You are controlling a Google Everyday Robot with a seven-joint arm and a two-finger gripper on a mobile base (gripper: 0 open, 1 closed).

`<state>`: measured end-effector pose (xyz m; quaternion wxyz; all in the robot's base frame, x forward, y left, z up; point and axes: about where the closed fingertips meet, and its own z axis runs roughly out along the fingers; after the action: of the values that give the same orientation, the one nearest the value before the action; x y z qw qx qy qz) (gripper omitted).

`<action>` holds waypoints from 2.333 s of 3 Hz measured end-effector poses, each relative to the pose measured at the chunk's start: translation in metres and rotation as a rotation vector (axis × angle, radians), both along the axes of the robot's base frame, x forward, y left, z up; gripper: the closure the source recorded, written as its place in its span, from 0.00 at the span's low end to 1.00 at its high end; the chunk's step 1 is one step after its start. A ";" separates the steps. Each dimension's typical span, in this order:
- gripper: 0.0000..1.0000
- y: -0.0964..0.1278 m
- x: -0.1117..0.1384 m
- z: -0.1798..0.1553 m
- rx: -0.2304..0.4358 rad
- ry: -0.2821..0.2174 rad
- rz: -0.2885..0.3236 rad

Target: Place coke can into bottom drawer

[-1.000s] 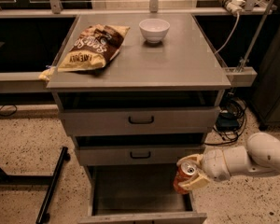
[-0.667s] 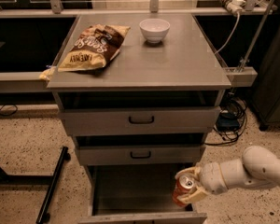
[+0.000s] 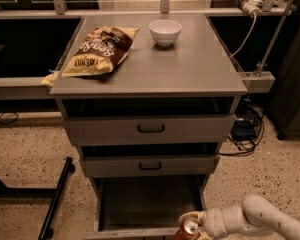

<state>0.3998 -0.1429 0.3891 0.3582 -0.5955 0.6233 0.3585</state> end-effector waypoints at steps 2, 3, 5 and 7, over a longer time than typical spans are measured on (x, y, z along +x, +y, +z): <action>1.00 0.003 -0.008 -0.034 0.011 0.005 -0.015; 1.00 -0.008 0.019 -0.055 -0.020 -0.092 -0.016; 1.00 -0.014 0.095 -0.076 0.016 -0.254 -0.006; 1.00 -0.015 0.145 -0.090 0.018 -0.298 -0.012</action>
Offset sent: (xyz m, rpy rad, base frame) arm 0.0019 -0.0260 -0.0615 -0.0788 -0.0848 -0.0447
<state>0.5451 -0.1577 0.2986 0.4541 -0.6352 0.5636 0.2698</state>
